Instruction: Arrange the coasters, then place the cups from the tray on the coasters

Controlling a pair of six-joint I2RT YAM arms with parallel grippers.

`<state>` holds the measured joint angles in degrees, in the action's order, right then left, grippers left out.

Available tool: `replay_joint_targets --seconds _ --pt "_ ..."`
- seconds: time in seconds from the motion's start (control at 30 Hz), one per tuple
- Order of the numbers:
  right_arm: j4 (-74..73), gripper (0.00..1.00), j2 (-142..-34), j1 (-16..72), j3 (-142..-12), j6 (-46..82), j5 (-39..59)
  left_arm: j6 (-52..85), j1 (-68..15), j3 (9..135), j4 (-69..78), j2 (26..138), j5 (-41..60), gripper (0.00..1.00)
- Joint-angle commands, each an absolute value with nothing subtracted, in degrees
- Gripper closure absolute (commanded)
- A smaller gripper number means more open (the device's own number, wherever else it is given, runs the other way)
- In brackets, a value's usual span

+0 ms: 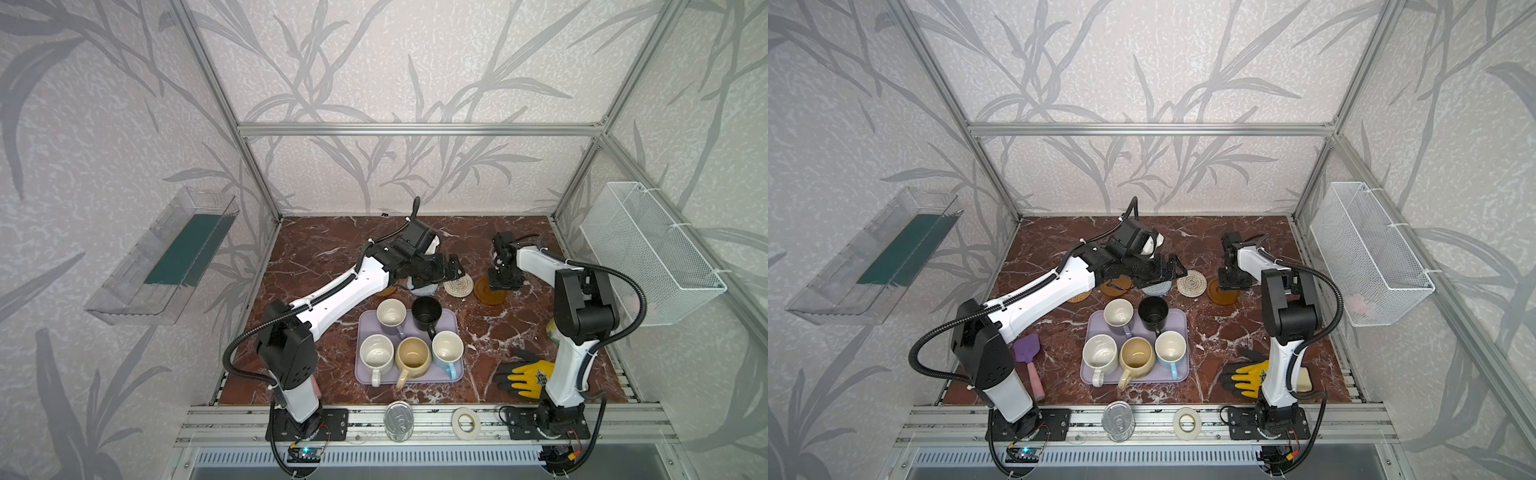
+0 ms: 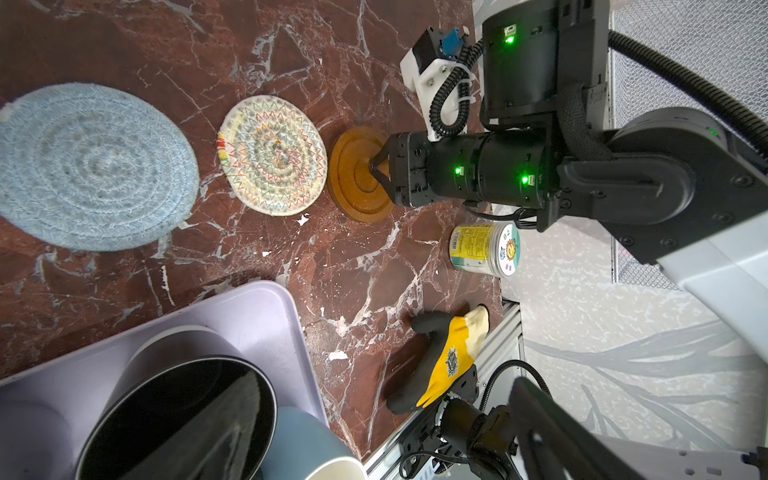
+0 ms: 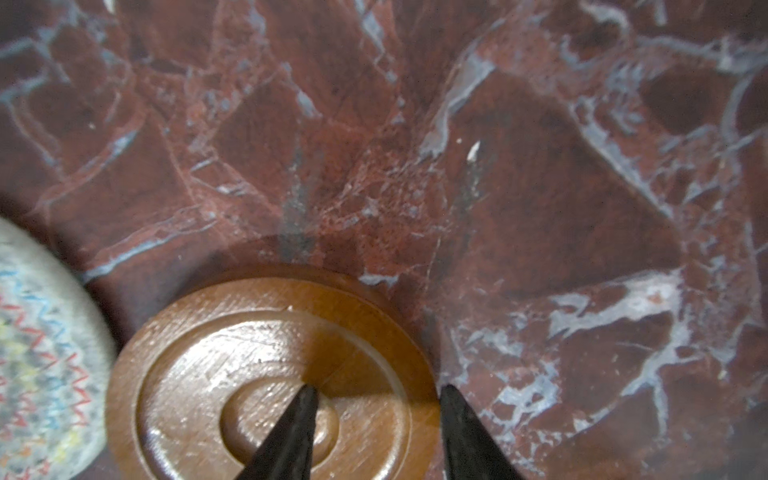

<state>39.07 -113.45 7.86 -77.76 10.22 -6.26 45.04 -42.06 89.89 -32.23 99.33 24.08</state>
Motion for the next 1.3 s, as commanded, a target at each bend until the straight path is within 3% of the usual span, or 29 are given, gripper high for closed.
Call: replay_joint_targets --seconds 0.0,0.43,1.27 --pt "40.2 0.53 -116.3 7.4 -78.9 9.4 -9.1 45.4 -42.3 88.7 -31.6 97.8 23.3 0.04" --pt "43.9 0.54 -119.9 6.9 -85.6 8.2 -14.2 45.4 -42.2 88.0 -31.2 96.8 22.9 0.03" --pt "44.4 0.48 -117.0 6.4 -85.8 7.2 -10.2 45.6 -42.2 88.7 -31.4 96.5 22.6 0.03"
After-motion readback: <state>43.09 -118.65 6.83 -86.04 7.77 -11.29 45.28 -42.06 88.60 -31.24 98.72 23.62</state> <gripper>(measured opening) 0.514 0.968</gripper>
